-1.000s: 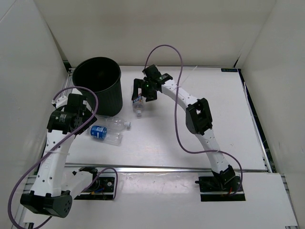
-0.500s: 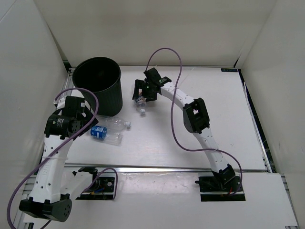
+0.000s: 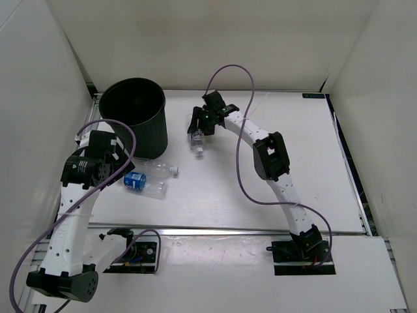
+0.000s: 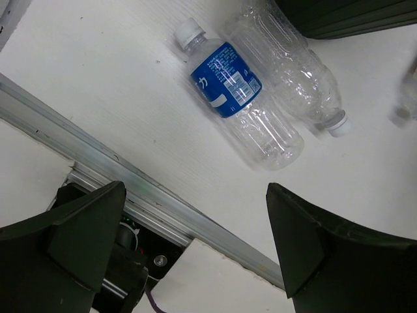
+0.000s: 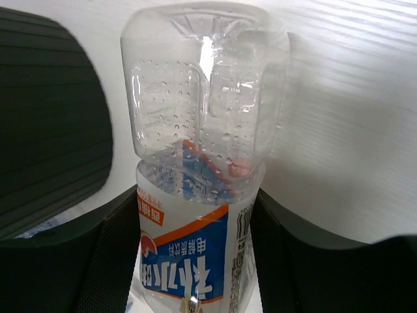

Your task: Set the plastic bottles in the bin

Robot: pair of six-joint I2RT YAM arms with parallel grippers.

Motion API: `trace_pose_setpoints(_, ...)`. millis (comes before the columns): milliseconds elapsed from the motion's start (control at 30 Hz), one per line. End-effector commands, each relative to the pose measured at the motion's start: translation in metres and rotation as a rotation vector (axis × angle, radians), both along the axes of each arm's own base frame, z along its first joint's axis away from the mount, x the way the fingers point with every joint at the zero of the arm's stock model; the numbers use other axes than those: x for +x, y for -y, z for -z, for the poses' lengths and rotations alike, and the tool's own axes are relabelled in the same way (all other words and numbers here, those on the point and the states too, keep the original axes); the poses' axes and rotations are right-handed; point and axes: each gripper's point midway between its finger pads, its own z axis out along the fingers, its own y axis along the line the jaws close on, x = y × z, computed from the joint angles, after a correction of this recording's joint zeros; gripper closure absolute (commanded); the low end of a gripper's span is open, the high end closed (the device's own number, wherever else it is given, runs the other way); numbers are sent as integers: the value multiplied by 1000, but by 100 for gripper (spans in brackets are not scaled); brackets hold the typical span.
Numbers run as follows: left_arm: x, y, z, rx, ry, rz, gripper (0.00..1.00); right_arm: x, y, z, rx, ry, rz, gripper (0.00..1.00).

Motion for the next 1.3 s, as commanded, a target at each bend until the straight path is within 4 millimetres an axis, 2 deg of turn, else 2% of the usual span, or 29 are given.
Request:
trace_pose_setpoints(0, -7, -11, -8, 46, -26, -43, 0, 6, 44, -39, -19, -13, 58, 71)
trace_pose_setpoints(33, -6, -13, -8, 50, -20, -59, 0, 2, 47, -46, -24, -7, 50, 76)
trace_pose_setpoints(67, -1, -13, -10, 51, -8, -72, 0, -2, 57, -67, -12, 7, 49, 78)
trace_pose_setpoints(167, 4, -14, -9, 60, -13, -77, 0, -9, 69, -110, 10, 58, 52, 83)
trace_pose_setpoints(200, 7, -14, -10, 58, -2, -77, 0, -14, 70, -146, 49, 110, 46, 83)
trace_pose_setpoints(233, 8, -15, -8, 62, -8, -90, 0, -16, 69, -169, 81, 139, 46, 85)
trace_pose_setpoints(267, 10, -15, -12, 60, 2, -90, 0, -18, 67, -203, 130, 192, 43, 85)
trace_pose_setpoints(300, 10, -18, -15, 74, 14, -100, 0, -18, 64, -227, 176, 221, 47, 85)
trace_pose_setpoints(367, 11, -23, -20, 98, 29, -116, 0, -23, 53, -287, 306, 321, -5, 83)
trace_pose_setpoints(433, 11, -28, -26, 121, 51, -132, 0, -33, 42, -320, 393, 359, -49, 83)
trace_pose_setpoints(467, 11, -28, -29, 119, 60, -133, 0, -45, 31, -338, 432, 392, -95, 81)
trace_pose_setpoints(500, 10, -30, -31, 130, 67, -130, 0, -47, 26, -353, 487, 422, -121, 80)
trace_pose_setpoints(533, 11, -30, -32, 137, 72, -119, 0, -58, 19, -369, 526, 452, -156, 80)
trace_pose_setpoints(600, 11, -31, -32, 143, 67, -110, 0, -73, 1, -394, 596, 541, -216, 74)
trace_pose_setpoints(633, 9, -31, -31, 150, 63, -101, 0, -81, -14, -397, 609, 569, -240, 72)
trace_pose_setpoints(700, 8, -32, -31, 157, 58, -90, 0, -82, -30, -406, 624, 647, -238, 69)
trace_pose_setpoints(733, 8, -31, -30, 161, 49, -67, 0, -90, -41, -422, 652, 716, -258, 69)
trace_pose_setpoints(767, 10, -27, -30, 144, 56, -57, 0, -84, -52, -412, 654, 716, -257, 69)
trace_pose_setpoints(867, 14, -15, -32, 103, 60, 23, 0, -76, -70, -413, 699, 769, -241, 69)
trace_pose_setpoints(1000, 10, -5, -30, 73, 43, 99, 0, -64, -82, -419, 753, 842, -180, 70)
trace_pose_setpoints(1033, 8, -4, -31, 63, 53, 105, 0, -57, -86, -412, 753, 847, -168, 70)
trace_pose_setpoints(1100, 4, -3, -35, 58, 76, 119, 0, -56, -90, -418, 792, 876, -144, 71)
trace_pose_setpoints(1133, 3, -1, -37, 56, 80, 140, 0, -56, -96, -415, 798, 879, -140, 71)
trace_pose_setpoints(1167, 0, -2, -36, 65, 81, 151, 0, -54, -93, -423, 809, 918, -121, 71)
trace_pose_setpoints(1233, -2, -1, -38, 62, 90, 164, 0, -49, -97, -414, 812, 922, -121, 71)
trace_pose_setpoints(1267, -2, 0, -37, 62, 86, 182, 0, -48, -96, -418, 817, 945, -110, 71)
